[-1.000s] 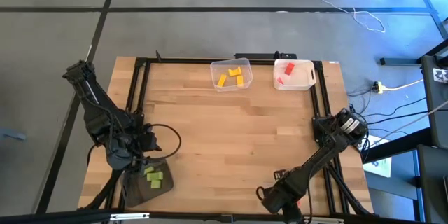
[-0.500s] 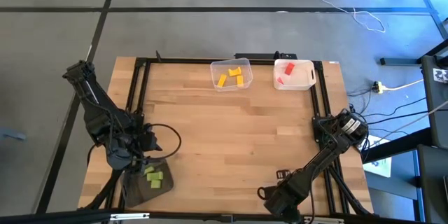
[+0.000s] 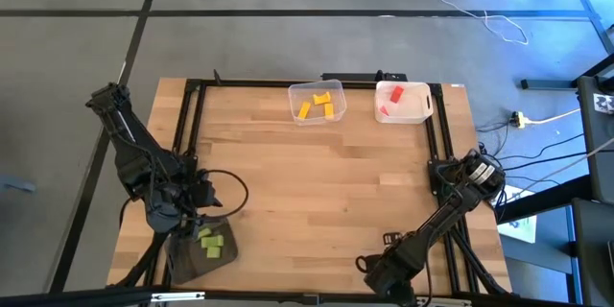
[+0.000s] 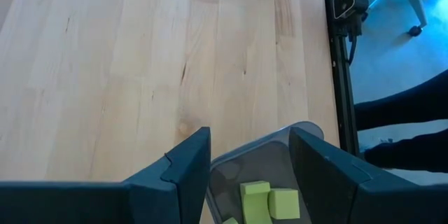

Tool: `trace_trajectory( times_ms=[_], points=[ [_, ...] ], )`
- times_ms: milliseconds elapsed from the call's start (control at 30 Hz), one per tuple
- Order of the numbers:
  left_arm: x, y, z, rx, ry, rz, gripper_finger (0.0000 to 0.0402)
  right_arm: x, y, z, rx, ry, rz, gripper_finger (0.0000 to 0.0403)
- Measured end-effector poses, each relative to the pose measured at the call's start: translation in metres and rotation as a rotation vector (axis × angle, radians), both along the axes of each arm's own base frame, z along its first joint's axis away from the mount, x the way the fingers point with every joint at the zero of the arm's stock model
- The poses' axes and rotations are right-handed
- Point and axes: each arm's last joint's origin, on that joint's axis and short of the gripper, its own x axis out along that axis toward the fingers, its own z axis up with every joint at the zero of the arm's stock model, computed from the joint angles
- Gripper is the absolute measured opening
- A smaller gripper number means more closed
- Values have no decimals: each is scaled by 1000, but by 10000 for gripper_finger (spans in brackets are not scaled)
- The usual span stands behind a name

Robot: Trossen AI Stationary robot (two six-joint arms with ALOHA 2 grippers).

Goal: Sort & place blocks by color
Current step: Put the orange block into the white bin

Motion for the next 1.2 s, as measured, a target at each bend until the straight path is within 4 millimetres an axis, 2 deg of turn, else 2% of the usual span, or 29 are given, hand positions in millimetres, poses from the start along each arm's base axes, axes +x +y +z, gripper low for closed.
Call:
trace_trajectory(
  times_ms=[133,967,1200],
  points=[
    [0,0,0,-1,0,1,183,-3,-2,-5,-4,12,2,171],
    [0,0,0,-1,0,1,183,-3,6,-5,39,-39,21,171],
    [0,0,0,-1,0,1,183,-1,9,-13,33,-45,28,171]
  ],
)
